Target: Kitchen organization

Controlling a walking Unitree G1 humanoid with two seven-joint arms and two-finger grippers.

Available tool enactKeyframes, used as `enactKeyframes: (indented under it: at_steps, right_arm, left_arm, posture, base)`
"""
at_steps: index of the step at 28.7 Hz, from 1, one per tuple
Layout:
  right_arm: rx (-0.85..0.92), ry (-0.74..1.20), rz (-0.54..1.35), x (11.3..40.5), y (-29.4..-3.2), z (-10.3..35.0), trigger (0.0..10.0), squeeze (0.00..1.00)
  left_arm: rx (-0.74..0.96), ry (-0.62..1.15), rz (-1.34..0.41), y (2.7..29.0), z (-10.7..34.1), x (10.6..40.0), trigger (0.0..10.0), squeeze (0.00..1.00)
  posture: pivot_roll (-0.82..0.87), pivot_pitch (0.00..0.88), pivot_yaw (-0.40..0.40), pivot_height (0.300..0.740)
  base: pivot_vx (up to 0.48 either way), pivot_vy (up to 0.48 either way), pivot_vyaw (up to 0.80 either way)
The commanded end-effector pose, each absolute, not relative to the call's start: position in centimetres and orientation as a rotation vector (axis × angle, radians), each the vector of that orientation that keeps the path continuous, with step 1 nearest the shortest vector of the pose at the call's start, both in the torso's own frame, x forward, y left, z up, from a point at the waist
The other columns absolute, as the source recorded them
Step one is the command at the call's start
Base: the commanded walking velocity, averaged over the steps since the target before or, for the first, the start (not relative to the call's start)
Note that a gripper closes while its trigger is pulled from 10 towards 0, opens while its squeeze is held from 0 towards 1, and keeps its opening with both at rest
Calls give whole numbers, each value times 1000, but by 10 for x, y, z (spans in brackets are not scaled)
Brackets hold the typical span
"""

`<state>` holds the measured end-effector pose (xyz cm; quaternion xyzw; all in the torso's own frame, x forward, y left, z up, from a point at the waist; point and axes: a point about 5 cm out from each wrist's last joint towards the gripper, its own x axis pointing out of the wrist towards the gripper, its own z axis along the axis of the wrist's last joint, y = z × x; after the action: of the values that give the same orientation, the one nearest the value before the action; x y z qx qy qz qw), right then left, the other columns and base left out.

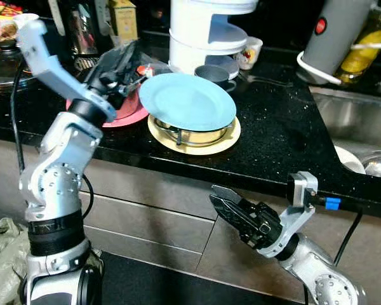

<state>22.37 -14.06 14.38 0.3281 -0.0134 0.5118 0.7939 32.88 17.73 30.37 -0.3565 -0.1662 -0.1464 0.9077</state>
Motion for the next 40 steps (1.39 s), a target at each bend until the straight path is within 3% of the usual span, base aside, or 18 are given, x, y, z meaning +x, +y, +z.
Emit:
enactKeyframes:
  at_steps: [1, 5, 10, 14, 30, 40]
  right_arm:
    - [714, -12, 1085, 223, -142, 141, 10000, 0]
    - [712, -9, 1077, 223, -143, 139, 10000, 0]
    - [707, -8, 1072, 224, -142, 139, 10000, 0]
    - [698, -9, 1064, 224, -142, 140, 10000, 0]
    - [691, -9, 1046, 223, -142, 140, 10000, 0]
    - [693, -3, 1042, 223, -142, 140, 10000, 0]
  left_arm:
    - [-761, -278, -236, 185, 298, 336, 10000, 0]
    - [-783, -182, -128, 203, 282, 346, 10000, 0]
    - [-835, -13, -157, 199, 264, 357, 10000, 0]
    - [-904, 35, -284, 179, 270, 367, 10000, 0]
    - [-919, 114, -507, 132, 282, 370, 10000, 0]
    - [-853, 104, -350, 133, 293, 370, 10000, 0]
  posture:
    - [92, 30, -69, 740]
    - [93, 26, -69, 740]
    - [93, 26, -69, 740]
    - [82, 27, -68, 740]
    - [59, 38, -61, 740]
    - [59, 40, -61, 740]
  base:
    - [0, 0, 0]
    - [0, 0, 0]
    - [0, 0, 0]
    - [0, 0, 0]
    - [0, 0, 0]
    - [0, 0, 0]
